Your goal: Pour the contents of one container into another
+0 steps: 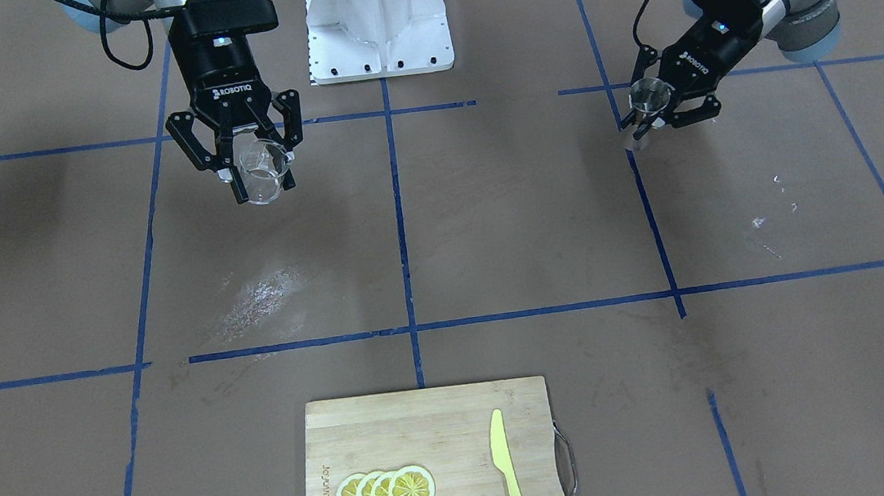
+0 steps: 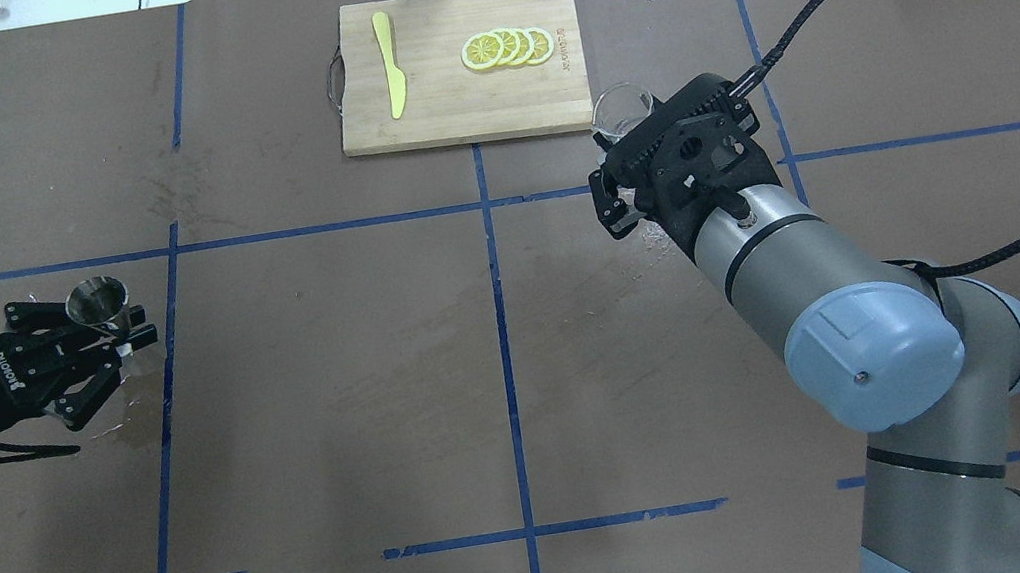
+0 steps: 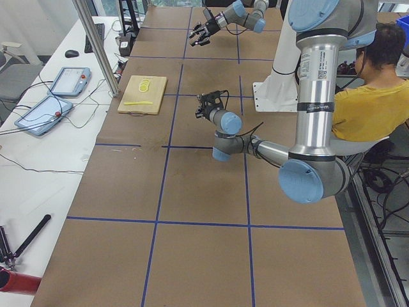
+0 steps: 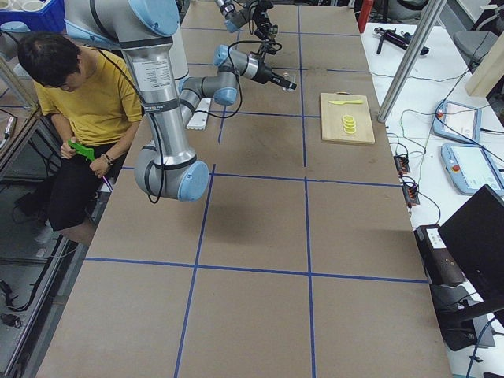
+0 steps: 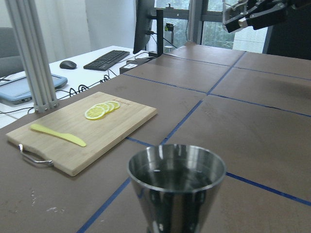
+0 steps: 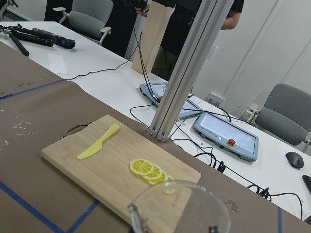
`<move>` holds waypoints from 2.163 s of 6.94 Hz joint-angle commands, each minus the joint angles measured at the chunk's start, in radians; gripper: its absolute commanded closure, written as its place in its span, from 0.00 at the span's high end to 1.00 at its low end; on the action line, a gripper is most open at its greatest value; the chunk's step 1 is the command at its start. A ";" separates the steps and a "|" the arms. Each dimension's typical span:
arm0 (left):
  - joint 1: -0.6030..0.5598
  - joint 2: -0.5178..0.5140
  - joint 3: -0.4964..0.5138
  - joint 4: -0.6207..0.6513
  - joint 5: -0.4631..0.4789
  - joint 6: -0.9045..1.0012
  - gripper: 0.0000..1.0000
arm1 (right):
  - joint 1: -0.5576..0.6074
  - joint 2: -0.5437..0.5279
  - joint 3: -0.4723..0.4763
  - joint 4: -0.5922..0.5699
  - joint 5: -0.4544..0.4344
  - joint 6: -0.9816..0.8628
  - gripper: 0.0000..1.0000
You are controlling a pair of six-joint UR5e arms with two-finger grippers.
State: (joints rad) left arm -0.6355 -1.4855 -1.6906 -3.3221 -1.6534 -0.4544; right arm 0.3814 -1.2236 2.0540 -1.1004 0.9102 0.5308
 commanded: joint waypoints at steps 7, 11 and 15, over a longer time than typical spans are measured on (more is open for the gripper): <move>0.431 0.122 0.040 -0.001 0.937 -0.211 0.00 | -0.001 -0.002 0.000 0.004 -0.002 0.000 0.00; 0.511 0.107 0.116 0.067 1.150 -0.313 0.00 | -0.001 -0.002 0.002 0.004 -0.002 0.000 0.00; 0.533 0.064 0.181 0.082 1.150 -0.385 0.00 | -0.001 -0.002 0.002 0.004 -0.002 0.000 0.00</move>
State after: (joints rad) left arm -0.1074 -1.4068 -1.5370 -3.2441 -0.5044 -0.8344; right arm 0.3804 -1.2256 2.0555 -1.0968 0.9081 0.5308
